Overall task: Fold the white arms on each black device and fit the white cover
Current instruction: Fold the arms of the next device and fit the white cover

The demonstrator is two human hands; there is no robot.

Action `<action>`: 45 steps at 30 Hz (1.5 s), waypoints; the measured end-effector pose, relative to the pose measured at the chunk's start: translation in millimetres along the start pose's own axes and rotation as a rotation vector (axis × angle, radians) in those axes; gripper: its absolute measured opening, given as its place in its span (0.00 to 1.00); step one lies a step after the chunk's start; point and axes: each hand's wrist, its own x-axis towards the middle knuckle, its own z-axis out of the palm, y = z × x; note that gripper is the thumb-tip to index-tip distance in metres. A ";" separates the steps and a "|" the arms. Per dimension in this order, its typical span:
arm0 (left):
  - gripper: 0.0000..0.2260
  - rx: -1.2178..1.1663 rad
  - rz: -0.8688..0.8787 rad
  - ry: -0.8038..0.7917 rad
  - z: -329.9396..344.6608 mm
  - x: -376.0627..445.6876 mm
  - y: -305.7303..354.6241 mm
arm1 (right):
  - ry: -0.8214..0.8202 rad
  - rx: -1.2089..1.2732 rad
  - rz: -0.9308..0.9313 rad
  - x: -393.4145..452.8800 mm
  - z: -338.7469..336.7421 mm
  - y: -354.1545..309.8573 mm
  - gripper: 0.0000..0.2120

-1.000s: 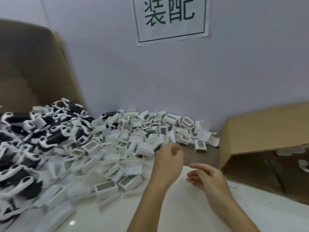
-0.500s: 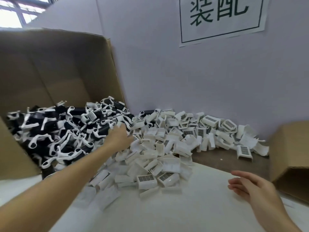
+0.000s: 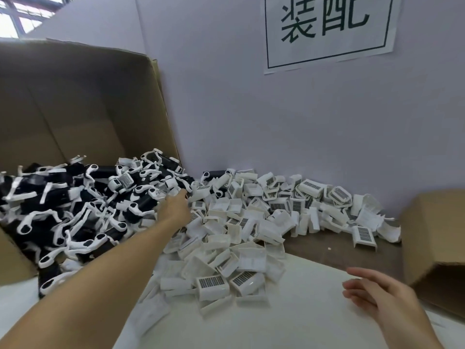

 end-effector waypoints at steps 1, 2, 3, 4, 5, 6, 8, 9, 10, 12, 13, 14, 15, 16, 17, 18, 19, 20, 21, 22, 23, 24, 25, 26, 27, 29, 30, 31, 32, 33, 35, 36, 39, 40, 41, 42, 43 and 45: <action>0.21 0.002 0.040 0.041 1.2 0.1 -1.6 | 0.005 -0.001 -0.002 0.5 -0.2 -0.1 0.14; 0.22 0.009 0.078 0.054 2.3 -0.5 -3.0 | 0.009 0.000 -0.005 0.9 -0.4 0.0 0.15; 0.23 -0.003 0.101 0.058 2.5 -1.2 -4.3 | 0.012 0.001 -0.007 1.2 -0.2 0.0 0.15; 0.23 -0.036 0.107 0.071 1.9 -2.1 -4.4 | 0.017 0.005 -0.008 1.2 0.2 0.0 0.15; 0.21 -0.070 0.105 0.092 0.5 -3.7 -3.7 | 0.021 0.009 -0.010 1.3 0.4 0.2 0.15; 0.19 -0.097 0.105 0.123 -1.4 -5.2 -2.3 | 0.021 0.012 -0.012 1.1 0.4 0.4 0.15; 0.15 -0.112 0.108 0.168 -5.6 -8.2 1.5 | 0.022 0.009 -0.012 0.8 0.1 0.3 0.15; 0.14 -0.109 0.120 0.173 -7.7 -9.8 3.7 | 0.025 0.004 -0.012 0.8 0.1 0.3 0.15; 0.13 -0.108 0.128 0.169 -9.8 -12.0 5.8 | 0.029 0.002 -0.012 0.8 0.0 0.4 0.15; 0.07 -0.098 0.140 0.179 -13.8 -15.4 12.0 | 0.031 -0.001 -0.013 0.5 -0.2 0.4 0.15; 0.05 -0.087 0.144 0.194 -16.1 -16.0 15.2 | 0.031 0.001 -0.013 0.5 -0.1 0.2 0.15; 0.07 -0.073 0.153 0.205 -15.3 -15.3 17.3 | 0.032 0.002 -0.011 0.7 -0.2 0.1 0.15; 0.08 -0.075 0.169 0.202 -16.2 -16.5 20.3 | 0.032 0.001 -0.009 1.0 -0.4 0.1 0.15; 0.06 -0.053 0.175 0.179 -16.7 -16.9 21.8 | 0.032 0.000 -0.007 1.0 -0.6 0.1 0.15; 0.01 -0.006 0.184 0.135 -17.8 -19.0 23.2 | 0.033 -0.001 -0.006 0.9 -0.7 0.4 0.15; 0.09 0.081 0.183 0.098 -14.7 -17.6 21.9 | 0.034 -0.002 -0.006 0.9 -1.0 0.8 0.15; 0.16 0.176 0.169 0.037 -11.2 -16.6 19.4 | 0.036 -0.004 -0.004 0.9 -0.9 1.4 0.15; 0.21 0.223 0.142 -0.014 -8.0 -16.5 16.1 | 0.038 -0.005 -0.002 1.1 -0.7 1.8 0.16; 0.24 0.235 0.112 -0.057 -4.4 -16.5 13.4 | 0.039 -0.007 0.002 1.4 -0.7 2.1 0.16; 0.25 0.214 0.080 -0.090 -1.1 -14.8 11.0 | 0.039 -0.010 0.004 2.0 -0.7 2.2 0.16; 0.26 0.191 0.058 -0.100 2.7 -11.6 8.5 | 0.040 -0.012 0.007 2.8 -1.1 2.5 0.16; 0.25 0.167 0.049 -0.095 5.3 -9.3 6.2 | 0.040 -0.015 0.011 3.3 -1.2 2.3 0.16; 0.24 0.144 0.043 -0.078 6.9 -6.7 4.4 | 0.041 -0.020 0.017 3.7 -1.2 2.2 0.15; 0.22 0.101 0.039 -0.051 6.6 -3.9 3.5 | 0.040 -0.026 0.021 4.1 -1.1 1.7 0.15; 0.21 0.055 0.043 -0.034 6.0 -0.5 3.0 | 0.039 -0.027 0.025 4.4 -1.3 1.5 0.15; 0.22 0.010 0.082 -0.006 1.5 2.9 1.6 | 0.041 -0.027 0.026 4.7 -0.4 0.8 0.15; 0.23 0.000 0.098 0.003 -1.4 4.4 1.8 | 0.043 -0.032 0.023 4.4 -0.3 0.3 0.15; 0.23 -0.012 0.106 0.004 -3.8 5.1 2.0 | 0.044 -0.036 0.020 3.9 -0.3 -0.1 0.16; 0.22 -0.028 0.105 0.002 -6.9 4.9 2.2 | 0.046 -0.033 0.015 3.4 -0.4 -0.5 0.16; 0.20 -0.052 0.099 0.005 -9.5 4.7 2.2 | 0.049 -0.024 0.012 2.8 -0.3 -0.5 0.16; 0.19 -0.119 0.082 0.047 -15.4 5.1 0.8 | 0.050 -0.016 0.007 1.8 0.3 -0.8 0.16; 0.17 -0.155 0.073 0.081 -19.0 6.2 0.4 | 0.047 -0.017 0.006 1.5 0.6 -1.0 0.16; 0.11 -0.247 0.066 0.110 -30.4 9.0 2.1 | 0.040 -0.019 -0.006 1.1 0.5 -0.8 0.16; 0.09 -0.257 0.082 0.075 -32.1 7.4 2.4 | 0.039 -0.020 -0.010 1.1 0.5 -0.9 0.16; 0.07 -0.254 0.097 0.021 -32.3 3.2 1.9 | 0.038 -0.021 -0.013 0.9 0.3 -0.8 0.16; 0.07 -0.230 0.113 -0.032 -30.3 -1.7 0.3 | 0.038 -0.020 -0.015 0.4 0.0 -0.7 0.16; 0.09 -0.181 0.135 -0.062 -26.8 -6.1 -2.2 | 0.038 -0.019 -0.015 0.2 -0.1 -0.3 0.16; 0.10 -0.103 0.152 -0.044 -18.3 -13.1 -8.3 | 0.034 -0.020 -0.013 0.1 0.1 0.8 0.16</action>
